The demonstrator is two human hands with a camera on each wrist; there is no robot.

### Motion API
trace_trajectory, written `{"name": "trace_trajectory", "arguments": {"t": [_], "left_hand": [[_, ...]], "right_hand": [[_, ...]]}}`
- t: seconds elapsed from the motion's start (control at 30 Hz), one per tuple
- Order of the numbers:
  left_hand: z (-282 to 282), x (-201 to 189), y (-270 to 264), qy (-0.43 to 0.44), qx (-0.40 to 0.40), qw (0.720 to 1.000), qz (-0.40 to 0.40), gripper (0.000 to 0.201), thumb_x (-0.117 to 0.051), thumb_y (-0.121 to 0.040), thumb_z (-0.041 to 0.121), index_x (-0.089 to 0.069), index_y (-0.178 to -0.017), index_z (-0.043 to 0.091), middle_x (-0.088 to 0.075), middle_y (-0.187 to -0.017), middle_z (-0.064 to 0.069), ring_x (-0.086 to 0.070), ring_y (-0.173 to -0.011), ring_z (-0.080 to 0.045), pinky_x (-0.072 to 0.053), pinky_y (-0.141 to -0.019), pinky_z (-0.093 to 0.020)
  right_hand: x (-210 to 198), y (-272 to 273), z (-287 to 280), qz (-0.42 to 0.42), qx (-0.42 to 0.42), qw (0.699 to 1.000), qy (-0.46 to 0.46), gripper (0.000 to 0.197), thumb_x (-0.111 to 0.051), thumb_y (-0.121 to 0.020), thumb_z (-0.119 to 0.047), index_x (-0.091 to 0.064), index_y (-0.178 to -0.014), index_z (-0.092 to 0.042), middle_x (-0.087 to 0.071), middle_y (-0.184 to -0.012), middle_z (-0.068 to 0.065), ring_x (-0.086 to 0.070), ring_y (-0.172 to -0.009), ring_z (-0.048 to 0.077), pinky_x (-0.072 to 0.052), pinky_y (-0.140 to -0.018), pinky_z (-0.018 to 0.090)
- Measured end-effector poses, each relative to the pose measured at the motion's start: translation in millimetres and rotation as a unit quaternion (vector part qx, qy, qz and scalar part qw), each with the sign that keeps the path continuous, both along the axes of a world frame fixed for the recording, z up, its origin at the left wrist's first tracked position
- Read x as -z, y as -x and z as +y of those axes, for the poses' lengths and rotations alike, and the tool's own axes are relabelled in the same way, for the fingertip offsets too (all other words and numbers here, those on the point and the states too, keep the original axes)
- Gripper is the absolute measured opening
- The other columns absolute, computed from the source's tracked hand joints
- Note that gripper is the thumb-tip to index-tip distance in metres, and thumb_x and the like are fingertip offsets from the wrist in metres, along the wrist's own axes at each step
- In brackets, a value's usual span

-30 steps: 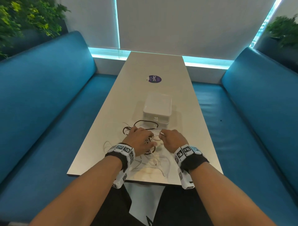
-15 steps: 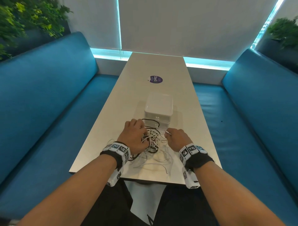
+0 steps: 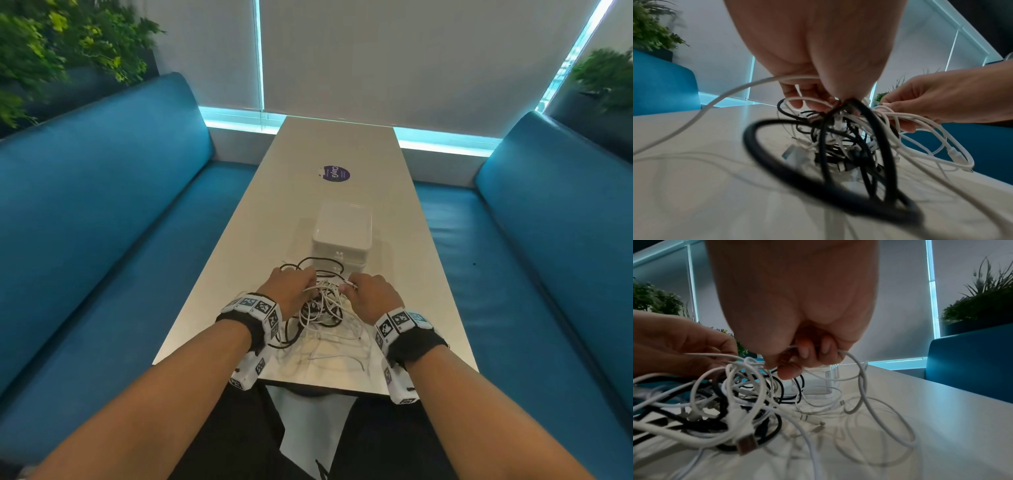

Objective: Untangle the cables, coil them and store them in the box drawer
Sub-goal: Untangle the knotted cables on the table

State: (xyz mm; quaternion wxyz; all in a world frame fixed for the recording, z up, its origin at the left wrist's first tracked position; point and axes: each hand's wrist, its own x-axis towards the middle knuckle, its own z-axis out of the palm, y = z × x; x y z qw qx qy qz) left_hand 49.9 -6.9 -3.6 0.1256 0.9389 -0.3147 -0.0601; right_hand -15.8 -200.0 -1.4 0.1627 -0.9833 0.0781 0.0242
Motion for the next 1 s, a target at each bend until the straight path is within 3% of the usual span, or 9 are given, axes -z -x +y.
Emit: {"name": "trace_trajectory", "arguments": {"t": [0.1, 0.23, 0.33, 0.43, 0.53, 0.67, 0.77, 0.87, 1.0], "left_hand": [[-7, -1, 4, -0.021, 0.004, 1.000, -0.011, 0.019, -0.048, -0.103, 0.038, -0.049, -0.103, 0.018, -0.060, -0.094, -0.003, -0.053, -0.095, -0.029, -0.034, -0.084, -0.038], [-16, 2, 9, -0.055, -0.001, 0.998, -0.040, 0.022, -0.049, -0.100, 0.043, -0.048, -0.105, 0.022, -0.059, -0.102, -0.007, -0.042, -0.104, -0.032, -0.032, -0.088, -0.040], [-20, -2, 11, -0.082, 0.010, 0.991, -0.105, 0.026, -0.056, -0.093, 0.046, -0.050, -0.103, 0.022, -0.060, -0.099, -0.006, -0.047, -0.104, -0.030, -0.031, -0.090, -0.040], [-18, -7, 9, -0.121, 0.017, 0.980, -0.160, 0.038, -0.063, -0.082, 0.058, -0.054, -0.096, 0.024, -0.063, -0.097, -0.001, -0.049, -0.105, -0.026, -0.029, -0.092, -0.043], [-13, -11, 7, -0.143, 0.032, 0.973, -0.178, 0.052, -0.059, -0.077, 0.070, -0.061, -0.099, 0.023, -0.060, -0.102, 0.002, -0.050, -0.104, -0.025, -0.032, -0.092, -0.044], [3, -11, 4, -0.063, 0.014, 0.998, -0.014, 0.050, -0.042, -0.085, 0.071, -0.057, -0.083, 0.023, -0.058, -0.087, 0.004, -0.054, -0.079, -0.021, -0.040, -0.083, -0.040], [18, -8, 1, 0.038, -0.018, 0.993, 0.106, 0.042, -0.036, -0.094, 0.049, -0.058, -0.080, 0.016, -0.061, -0.079, -0.003, -0.059, -0.078, -0.026, -0.047, -0.072, -0.038], [21, -6, 1, 0.090, -0.033, 0.986, 0.135, 0.033, -0.037, -0.099, 0.028, -0.055, -0.073, 0.017, -0.059, -0.076, -0.003, -0.056, -0.075, -0.025, -0.043, -0.067, -0.034], [21, -6, -4, 0.139, -0.058, 0.975, 0.161, 0.029, -0.043, -0.095, 0.021, -0.071, -0.088, 0.015, -0.069, -0.087, -0.006, -0.059, -0.074, -0.020, -0.046, -0.069, -0.034]], "right_hand": [[0, 2, -1, 0.006, 0.003, 1.000, 0.013, 0.036, -0.043, -0.098, -0.051, -0.059, -0.100, -0.019, -0.064, -0.096, 0.013, -0.060, -0.089, 0.034, -0.050, -0.076, 0.039], [0, 7, 0, 0.006, -0.007, 1.000, 0.023, 0.034, -0.044, -0.099, -0.049, -0.059, -0.101, -0.018, -0.065, -0.097, 0.011, -0.060, -0.092, 0.033, -0.049, -0.079, 0.040], [-1, 8, 1, 0.006, -0.010, 1.000, 0.026, 0.034, -0.044, -0.099, -0.048, -0.059, -0.102, -0.018, -0.065, -0.099, 0.011, -0.060, -0.094, 0.033, -0.049, -0.080, 0.040], [-4, 8, 3, -0.001, -0.009, 0.999, 0.033, 0.034, -0.043, -0.100, -0.048, -0.060, -0.102, -0.019, -0.065, -0.098, 0.011, -0.061, -0.092, 0.033, -0.050, -0.079, 0.040], [-6, 6, 5, -0.009, -0.005, 0.999, 0.041, 0.032, -0.041, -0.101, -0.045, -0.060, -0.104, -0.019, -0.064, -0.098, 0.011, -0.061, -0.091, 0.033, -0.050, -0.078, 0.039], [-2, 2, -1, -0.001, 0.028, 0.999, 0.038, 0.034, -0.039, -0.100, -0.045, -0.058, -0.105, -0.017, -0.063, -0.101, 0.013, -0.061, -0.090, 0.034, -0.051, -0.076, 0.038], [1, 1, -4, -0.007, 0.032, 0.998, 0.048, 0.035, -0.038, -0.101, -0.046, -0.057, -0.104, -0.017, -0.063, -0.099, 0.012, -0.061, -0.087, 0.034, -0.050, -0.072, 0.037], [5, 2, -2, -0.012, 0.028, 0.998, 0.049, 0.037, -0.035, -0.102, -0.046, -0.054, -0.105, -0.015, -0.063, -0.098, 0.014, -0.061, -0.088, 0.035, -0.044, -0.068, 0.035], [8, 3, -3, -0.009, 0.034, 0.998, 0.052, 0.040, -0.031, -0.103, -0.047, -0.052, -0.108, -0.015, -0.064, -0.099, 0.014, -0.060, -0.087, 0.035, -0.042, -0.066, 0.035]]}}
